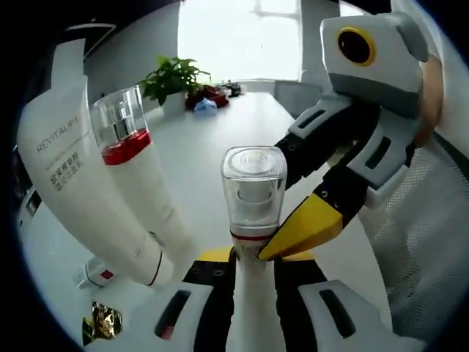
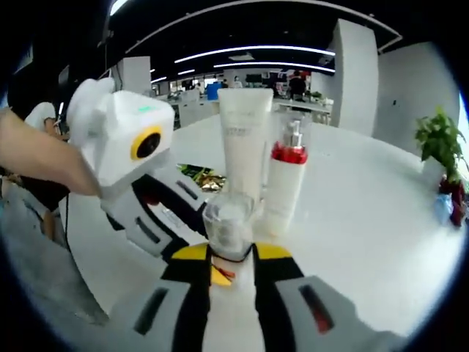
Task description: Arrange the skincare products in the storage area until every visible bottle or jar stands upright without overlapping.
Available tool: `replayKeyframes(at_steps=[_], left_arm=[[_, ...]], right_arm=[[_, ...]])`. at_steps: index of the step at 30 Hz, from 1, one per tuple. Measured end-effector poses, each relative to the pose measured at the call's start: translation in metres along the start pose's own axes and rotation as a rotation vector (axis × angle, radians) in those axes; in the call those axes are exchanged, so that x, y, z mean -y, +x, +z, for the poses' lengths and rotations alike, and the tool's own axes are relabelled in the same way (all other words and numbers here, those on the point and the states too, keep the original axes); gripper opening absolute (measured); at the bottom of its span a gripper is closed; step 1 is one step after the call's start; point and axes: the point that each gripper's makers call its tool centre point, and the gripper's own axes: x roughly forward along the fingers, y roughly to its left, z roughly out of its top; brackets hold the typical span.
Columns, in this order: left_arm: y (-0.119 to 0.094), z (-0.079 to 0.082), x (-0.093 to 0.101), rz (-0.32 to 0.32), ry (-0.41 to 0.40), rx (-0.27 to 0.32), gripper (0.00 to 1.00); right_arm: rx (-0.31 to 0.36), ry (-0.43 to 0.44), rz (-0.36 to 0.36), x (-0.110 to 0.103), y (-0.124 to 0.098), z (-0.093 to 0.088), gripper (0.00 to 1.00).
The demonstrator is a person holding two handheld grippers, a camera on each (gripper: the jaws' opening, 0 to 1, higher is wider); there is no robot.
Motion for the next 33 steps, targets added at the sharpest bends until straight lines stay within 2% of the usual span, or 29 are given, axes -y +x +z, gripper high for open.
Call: replayKeyframes(at_steps=[10, 14, 21, 33], left_arm=[[0.008, 0.005, -0.013, 0.002, 0.028, 0.000, 0.17], [0.011, 0.006, -0.016, 0.004, 0.043, -0.005, 0.17], [0.013, 0.006, -0.025, 0.002, 0.062, -0.012, 0.17], [0.010, -0.001, -0.029, 0.014, 0.064, -0.028, 0.20]], right_arm=[[-0.014, 0.060, -0.091, 0.015, 0.008, 0.003, 0.21], [-0.018, 0.046, -0.126, 0.018, 0.011, 0.003, 0.20], [-0.022, 0.085, -0.179, 0.026, 0.017, 0.003, 0.19], [-0.014, 0.092, -0.207, 0.031, 0.023, 0.006, 0.19]])
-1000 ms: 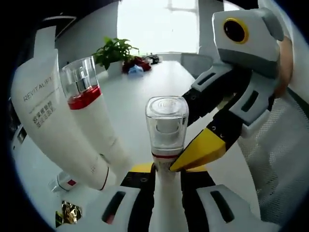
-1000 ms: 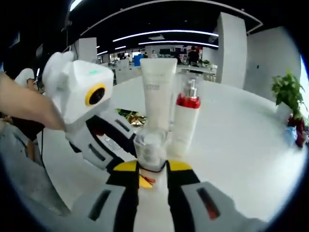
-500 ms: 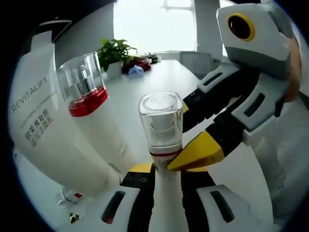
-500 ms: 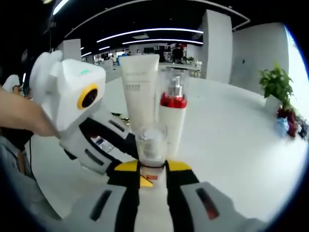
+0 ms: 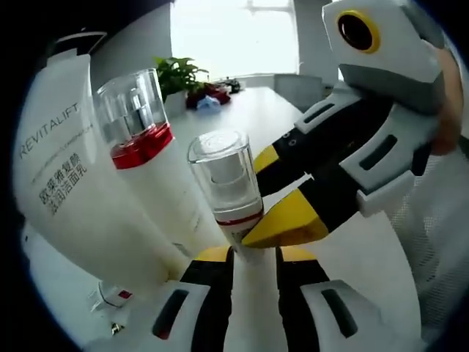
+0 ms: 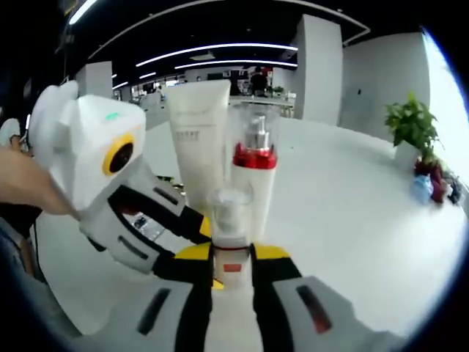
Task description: Arrange the skincare products in the storage area until every visible bottle or jar stands upright without overlapping.
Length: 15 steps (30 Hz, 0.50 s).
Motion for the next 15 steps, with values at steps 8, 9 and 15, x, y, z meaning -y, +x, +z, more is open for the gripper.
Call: replayKeyframes(at_steps=[8, 9, 15], left_arm=[[-0.002, 0.002, -0.002, 0.025, 0.019, 0.007, 0.19], [-0.001, 0.003, -0.002, 0.024, 0.020, 0.008, 0.19], [0.005, -0.002, -0.002, 0.022, 0.044, -0.010, 0.17]], right_arm=[[-0.011, 0.023, -0.015, 0.001, -0.007, -0.009, 0.19], [-0.020, 0.020, -0.014, 0.000, -0.007, -0.011, 0.19], [-0.035, 0.064, -0.014, 0.000, -0.007, -0.017, 0.18]])
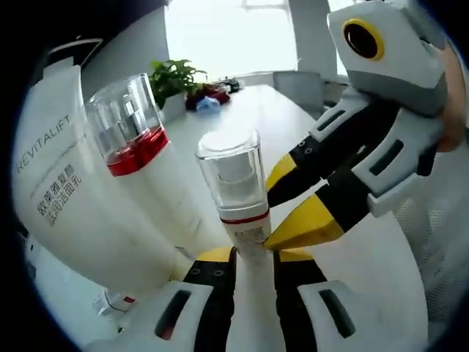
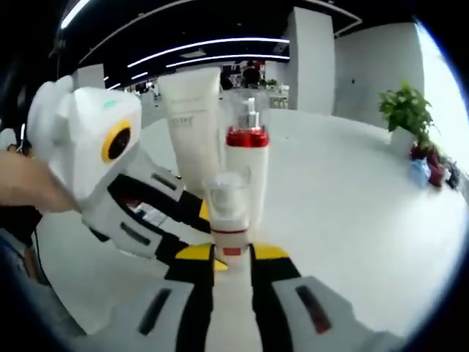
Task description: Arrange the skincare products in the storage area until every visible bottle or jar stands upright without overlapping.
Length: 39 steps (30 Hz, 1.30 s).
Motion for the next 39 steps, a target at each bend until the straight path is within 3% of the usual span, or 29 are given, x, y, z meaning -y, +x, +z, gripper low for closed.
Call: replayKeyframes(at_steps=[13, 39], left_arm=[[-0.0030, -0.0044, -0.0097, 0.000, 0.017, -0.006, 0.17], [0.0001, 0.0012, -0.0079, -0.012, 0.012, -0.008, 0.18]], right_arm=[[-0.002, 0.014, 0.037, -0.0040, 0.0035, 0.0007, 0.16], [-0.005, 0.007, 0.022, 0.0040, 0.0028, 0.0016, 0.18]])
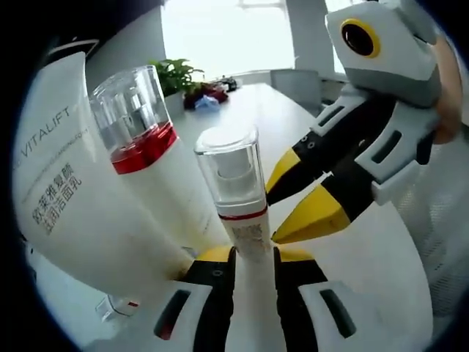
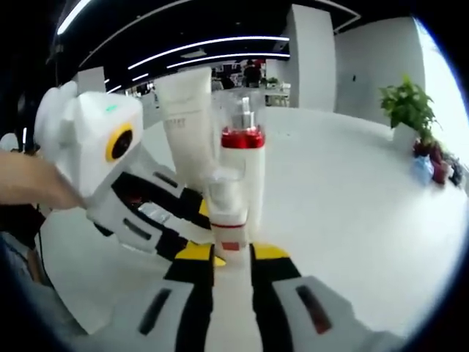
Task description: Arrange the skincare products in the storage area until every visible bottle or jar stands upright without overlapping.
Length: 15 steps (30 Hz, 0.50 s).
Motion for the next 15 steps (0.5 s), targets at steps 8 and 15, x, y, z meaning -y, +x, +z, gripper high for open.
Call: replayKeyframes(at_steps=[8, 15], left_arm=[[-0.010, -0.005, 0.003, 0.015, -0.013, -0.019, 0.21], [-0.024, -0.011, 0.004, 0.055, -0.057, -0.025, 0.28]], right_arm=[[0.004, -0.006, -0.007, 0.004, -0.005, 0.002, 0.21], [0.001, -0.016, 0.002, 0.004, -0.012, 0.002, 0.28]])
